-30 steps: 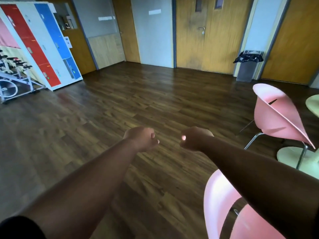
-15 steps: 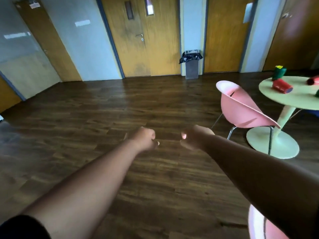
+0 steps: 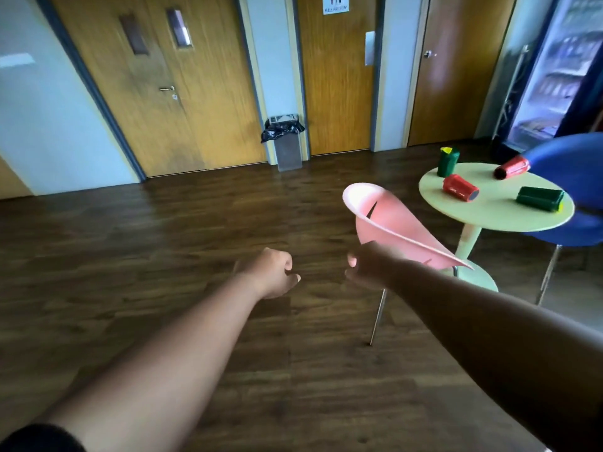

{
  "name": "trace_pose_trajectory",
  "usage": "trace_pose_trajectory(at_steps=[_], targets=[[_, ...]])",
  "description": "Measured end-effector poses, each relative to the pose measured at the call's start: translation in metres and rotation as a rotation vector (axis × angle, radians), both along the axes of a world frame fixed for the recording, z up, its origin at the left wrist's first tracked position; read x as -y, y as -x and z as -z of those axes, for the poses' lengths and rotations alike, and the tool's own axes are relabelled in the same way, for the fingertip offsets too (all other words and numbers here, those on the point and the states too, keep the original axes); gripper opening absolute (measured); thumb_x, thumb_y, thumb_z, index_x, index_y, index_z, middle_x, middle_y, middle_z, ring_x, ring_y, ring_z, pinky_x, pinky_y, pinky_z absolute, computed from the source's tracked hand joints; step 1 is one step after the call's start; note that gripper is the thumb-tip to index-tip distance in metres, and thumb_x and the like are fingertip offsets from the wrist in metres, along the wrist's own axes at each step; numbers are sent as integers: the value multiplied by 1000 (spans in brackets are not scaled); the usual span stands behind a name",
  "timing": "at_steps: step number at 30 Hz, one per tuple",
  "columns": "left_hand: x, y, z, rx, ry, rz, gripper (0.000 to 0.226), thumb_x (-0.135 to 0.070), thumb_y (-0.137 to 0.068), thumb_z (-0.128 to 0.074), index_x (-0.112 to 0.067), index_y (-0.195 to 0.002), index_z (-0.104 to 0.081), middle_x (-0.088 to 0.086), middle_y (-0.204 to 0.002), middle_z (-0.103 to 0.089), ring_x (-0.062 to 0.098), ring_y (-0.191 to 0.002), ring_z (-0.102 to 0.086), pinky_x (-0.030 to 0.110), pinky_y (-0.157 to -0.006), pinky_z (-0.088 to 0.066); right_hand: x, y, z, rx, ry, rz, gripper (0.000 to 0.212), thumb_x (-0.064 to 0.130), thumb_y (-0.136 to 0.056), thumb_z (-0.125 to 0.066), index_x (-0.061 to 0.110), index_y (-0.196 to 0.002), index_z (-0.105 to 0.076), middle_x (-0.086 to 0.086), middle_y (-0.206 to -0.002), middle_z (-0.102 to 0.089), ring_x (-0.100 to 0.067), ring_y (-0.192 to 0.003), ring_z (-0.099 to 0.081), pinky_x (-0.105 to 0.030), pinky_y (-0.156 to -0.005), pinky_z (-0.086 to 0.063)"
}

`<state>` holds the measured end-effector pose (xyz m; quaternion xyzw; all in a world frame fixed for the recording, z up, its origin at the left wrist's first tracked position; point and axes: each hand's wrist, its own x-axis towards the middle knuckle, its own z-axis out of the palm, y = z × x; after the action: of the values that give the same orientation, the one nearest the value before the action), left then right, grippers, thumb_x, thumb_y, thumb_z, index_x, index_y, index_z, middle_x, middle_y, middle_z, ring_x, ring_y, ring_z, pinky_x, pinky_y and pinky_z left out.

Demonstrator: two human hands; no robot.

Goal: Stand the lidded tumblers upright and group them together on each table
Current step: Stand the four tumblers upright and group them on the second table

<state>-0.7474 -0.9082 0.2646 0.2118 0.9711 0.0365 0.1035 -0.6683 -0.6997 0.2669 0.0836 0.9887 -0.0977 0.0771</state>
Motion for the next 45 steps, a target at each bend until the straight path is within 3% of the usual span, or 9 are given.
trace_pose_trajectory(at_steps=[3, 8, 12, 18, 20, 24, 33, 37, 45], targets=[[-48, 55, 8, 28, -59, 76, 45, -75, -64, -49, -40, -90, -59, -5, -108, -70, 22, -97, -67, 37, -90, -55, -42, 26, -6, 13, -13, 54, 28, 39, -86, -58, 24, -108, -66, -2, -105, -65, -26, -100, -64, -42, -87, -56], [-144, 124, 1, -20, 13, 297, 35, -56, -87, -62, -31, -112, -66, -5, -117, -65, 20, -105, -64, 28, -73, -40, -119, 59, -2, 28, -13, 223, 35, 43, -88, -58, 25, -118, -63, -1, -115, -64, -26, -103, -61, -34, -85, -53], [-232, 174, -5, -47, 44, 511, 33, -52, -90, -59, -28, -113, -67, -3, -113, -66, 19, -93, -61, 27, -61, -37, -179, 79, -2, 27, -86, 401, 36, 45, -89, -55, 26, -118, -63, -1, -119, -66, -25, -106, -64, -35, -85, -54], [-355, 212, -13, -63, 70, 741, 38, -57, -87, -58, -34, -116, -65, -3, -109, -68, 15, -87, -62, 29, -64, -48, -257, 84, -4, 42, -70, 621, 36, 44, -87, -54, 26, -117, -63, 2, -125, -64, -23, -112, -61, -34, -91, -52], [-397, 210, -15, -86, 94, 833, 37, -60, -85, -57, -36, -113, -65, -3, -113, -68, 19, -95, -64, 31, -71, -52, -282, 74, -4, 47, -64, 694, 35, 41, -88, -53, 27, -118, -63, 3, -124, -65, -24, -111, -62, -31, -87, -51], [-487, 196, -7, -128, 113, 958, 43, -62, -86, -55, -33, -116, -65, -2, -121, -67, 22, -109, -63, 31, -76, -47, -349, 49, -3, 55, -60, 825, 31, 40, -88, -54, 28, -116, -63, 3, -117, -67, -24, -106, -64, -30, -79, -49], [-679, 164, 15, -83, 92, 954, 44, -59, -87, -55, -34, -123, -62, -3, -125, -67, 21, -114, -62, 31, -85, -47, -532, 7, -2, 108, -110, 835, 30, 36, -94, -45, 28, -119, -60, 6, -118, -63, -22, -103, -61, -28, -76, -41], [-741, 162, 25, -60, 99, 940, 47, -62, -88, -54, -34, -125, -62, -3, -127, -65, 21, -115, -62, 32, -85, -49, -598, 6, 2, 104, -110, 830, 30, 41, -91, -47, 26, -109, -65, 4, -107, -66, -21, -82, -58, -27, -67, -45], [-856, 185, 64, -2, 115, 962, 44, -63, -87, -55, -37, -121, -61, -6, -123, -66, 20, -114, -62, 31, -85, -47, -712, 40, 38, 159, -58, 806, 34, 42, -91, -49, 23, -113, -66, 0, -109, -67, -25, -99, -65, -30, -73, -50]])
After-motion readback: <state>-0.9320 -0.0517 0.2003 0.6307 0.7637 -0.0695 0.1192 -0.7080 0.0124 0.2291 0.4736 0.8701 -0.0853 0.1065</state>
